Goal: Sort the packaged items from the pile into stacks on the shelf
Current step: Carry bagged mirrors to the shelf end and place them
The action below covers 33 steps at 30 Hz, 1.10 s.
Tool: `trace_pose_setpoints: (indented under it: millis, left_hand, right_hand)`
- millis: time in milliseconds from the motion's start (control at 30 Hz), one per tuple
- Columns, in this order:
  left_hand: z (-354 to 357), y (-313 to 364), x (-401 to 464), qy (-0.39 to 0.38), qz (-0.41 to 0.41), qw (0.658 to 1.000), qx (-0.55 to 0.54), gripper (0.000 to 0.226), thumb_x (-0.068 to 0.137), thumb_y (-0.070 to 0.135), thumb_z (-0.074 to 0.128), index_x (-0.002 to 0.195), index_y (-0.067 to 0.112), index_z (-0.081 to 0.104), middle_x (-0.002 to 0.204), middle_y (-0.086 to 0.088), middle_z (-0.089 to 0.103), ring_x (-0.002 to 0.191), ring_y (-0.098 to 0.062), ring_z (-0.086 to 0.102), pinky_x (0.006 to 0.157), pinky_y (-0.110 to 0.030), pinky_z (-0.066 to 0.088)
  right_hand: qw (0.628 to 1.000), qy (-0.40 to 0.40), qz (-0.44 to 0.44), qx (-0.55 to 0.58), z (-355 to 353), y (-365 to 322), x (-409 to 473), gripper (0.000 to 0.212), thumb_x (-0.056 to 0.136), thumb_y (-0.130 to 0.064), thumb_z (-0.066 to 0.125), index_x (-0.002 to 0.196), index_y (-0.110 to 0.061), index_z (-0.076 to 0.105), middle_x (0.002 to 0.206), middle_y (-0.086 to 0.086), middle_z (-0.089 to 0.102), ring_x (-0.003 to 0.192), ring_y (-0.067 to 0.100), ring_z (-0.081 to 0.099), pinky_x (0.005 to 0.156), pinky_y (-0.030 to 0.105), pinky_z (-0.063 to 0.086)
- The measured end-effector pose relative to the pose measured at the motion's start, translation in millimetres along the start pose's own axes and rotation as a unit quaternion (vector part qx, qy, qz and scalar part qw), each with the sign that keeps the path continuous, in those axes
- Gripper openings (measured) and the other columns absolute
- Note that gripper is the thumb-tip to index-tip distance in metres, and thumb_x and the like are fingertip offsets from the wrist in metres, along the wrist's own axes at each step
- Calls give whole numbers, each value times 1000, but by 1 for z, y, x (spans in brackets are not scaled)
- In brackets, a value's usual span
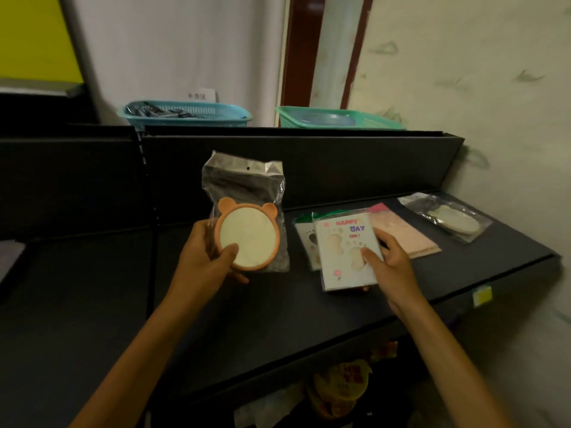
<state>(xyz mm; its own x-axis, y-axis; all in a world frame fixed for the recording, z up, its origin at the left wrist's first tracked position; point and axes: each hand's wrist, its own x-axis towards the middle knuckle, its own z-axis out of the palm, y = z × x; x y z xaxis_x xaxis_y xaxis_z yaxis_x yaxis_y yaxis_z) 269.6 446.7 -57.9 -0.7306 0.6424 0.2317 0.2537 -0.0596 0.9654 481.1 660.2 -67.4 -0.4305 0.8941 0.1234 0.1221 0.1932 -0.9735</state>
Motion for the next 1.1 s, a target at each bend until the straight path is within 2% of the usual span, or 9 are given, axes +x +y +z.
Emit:
trace_pose_setpoints:
  millis: [200, 333, 433, 500, 600, 767, 900, 1000, 1100]
  left_hand:
    - [5, -4, 24, 27, -23, 999, 26, 46, 87, 11, 60, 126, 24, 40, 137, -6, 46, 113, -31, 57, 53, -23, 57]
    - [9, 0, 35, 43, -32, 998, 38, 43, 86, 10, 61, 121, 27, 41, 136, -6, 47, 111, -31, 58, 51, -24, 57]
    - [19, 4, 43, 48, -26, 998, 36, 43, 87, 8, 60, 120, 26, 41, 133, -5, 48, 109, -30, 59, 51, -22, 56]
    - [29, 7, 50, 45, -15, 999, 27, 42, 87, 9, 60, 119, 26, 41, 130, -3, 49, 107, -29, 60, 51, -21, 56]
    - [52, 9, 59, 28, -12, 999, 25, 42, 86, 10, 60, 119, 27, 41, 131, -2, 49, 108, -27, 60, 54, -24, 58]
    - [121, 17, 76, 11, -4, 1000, 15, 40, 86, 7, 61, 119, 23, 43, 129, -1, 50, 108, -25, 59, 54, -23, 57]
    - [190, 25, 85, -17, 2, 1000, 7, 37, 88, 10, 58, 119, 23, 42, 124, -7, 54, 91, -29, 67, 50, -22, 55]
    - [252, 30, 89, 0, -2, 1000, 11, 38, 88, 9, 59, 119, 23, 42, 128, -4, 51, 105, -27, 61, 55, -28, 59]
    - [313, 37, 91, 12, -20, 1000, 11, 36, 88, 7, 59, 115, 24, 42, 123, 0, 50, 99, -21, 61, 55, -29, 59]
  right_hand:
    - [997, -59, 17, -43, 29, 7, 58, 37, 91, -9, 57, 125, -20, 49, 116, 2, 63, 87, 8, 65, 57, 20, 53]
    - [983, -62, -15, -172, 30, 8, 73, 42, 88, -19, 63, 127, -16, 49, 118, 4, 62, 81, 6, 59, 60, 17, 44]
    - [947, -64, -76, -306, 17, 9, 79, 52, 87, -31, 64, 133, -17, 46, 129, 4, 52, 103, 18, 56, 85, 32, 48]
    - [922, -70, -126, -358, 2, 9, 86, 52, 87, -36, 62, 134, -19, 46, 136, 3, 48, 119, 22, 49, 101, 39, 41]
    - [883, -73, -202, -417, -28, 7, 98, 47, 88, -38, 59, 131, -23, 48, 136, 0, 48, 124, 21, 45, 104, 37, 34]
    - [842, -107, -191, -492, -93, 22, 129, 47, 90, -41, 55, 134, -26, 45, 141, -4, 44, 129, 17, 39, 104, 32, 26]
    - [847, -101, -196, -484, -150, 35, 157, 47, 89, -41, 56, 133, -25, 47, 139, -3, 47, 128, 18, 42, 104, 31, 26]
    - [857, -92, -206, -464, -198, 46, 181, 47, 89, -39, 58, 131, -22, 50, 137, -1, 49, 127, 20, 44, 107, 35, 30]
    - [862, -92, -210, -453, -250, 58, 210, 46, 89, -36, 58, 131, -22, 50, 136, 0, 50, 125, 20, 43, 105, 33, 28]
